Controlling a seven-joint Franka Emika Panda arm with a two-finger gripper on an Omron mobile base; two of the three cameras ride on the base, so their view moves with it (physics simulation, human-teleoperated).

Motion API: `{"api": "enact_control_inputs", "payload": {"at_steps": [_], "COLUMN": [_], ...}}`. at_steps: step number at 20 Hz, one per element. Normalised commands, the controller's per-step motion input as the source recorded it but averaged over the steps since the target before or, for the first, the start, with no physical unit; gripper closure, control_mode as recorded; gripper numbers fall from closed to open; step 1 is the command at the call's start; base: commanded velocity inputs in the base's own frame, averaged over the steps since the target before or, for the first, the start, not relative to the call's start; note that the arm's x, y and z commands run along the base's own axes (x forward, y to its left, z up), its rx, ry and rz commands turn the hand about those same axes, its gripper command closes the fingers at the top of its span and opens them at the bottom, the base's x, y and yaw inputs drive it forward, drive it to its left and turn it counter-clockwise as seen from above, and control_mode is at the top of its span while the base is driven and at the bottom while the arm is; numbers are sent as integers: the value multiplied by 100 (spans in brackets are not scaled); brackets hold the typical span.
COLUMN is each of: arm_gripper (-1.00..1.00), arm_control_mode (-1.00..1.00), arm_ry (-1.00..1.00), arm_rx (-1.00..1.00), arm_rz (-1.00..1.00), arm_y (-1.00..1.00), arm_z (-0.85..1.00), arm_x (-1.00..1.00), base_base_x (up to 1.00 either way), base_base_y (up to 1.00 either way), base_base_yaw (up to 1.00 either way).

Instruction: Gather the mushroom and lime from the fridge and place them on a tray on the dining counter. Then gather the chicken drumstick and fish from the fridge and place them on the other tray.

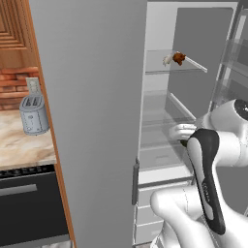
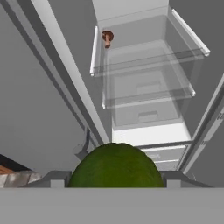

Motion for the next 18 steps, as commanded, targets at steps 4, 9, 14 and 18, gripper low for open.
{"api": "enact_control_inputs", "payload": {"at_steps": [4, 9, 14, 18], "arm_gripper": [100, 100, 100, 100], "arm_control_mode": [-100, -100, -100, -100], "arm_ry": [0, 4, 0, 0], "arm_rx": [0, 0, 0, 0], "arm_rz": [-1, 1, 0, 0], "arm_y": [16, 16, 0, 0], "arm_z": [-2, -3, 0, 0], "arm_x": [-37, 23, 0, 0], "base_base_x": [0, 0, 0, 0], "base_base_y": [0, 0, 0, 0], "base_base_yaw": [0, 0, 0, 0]}}
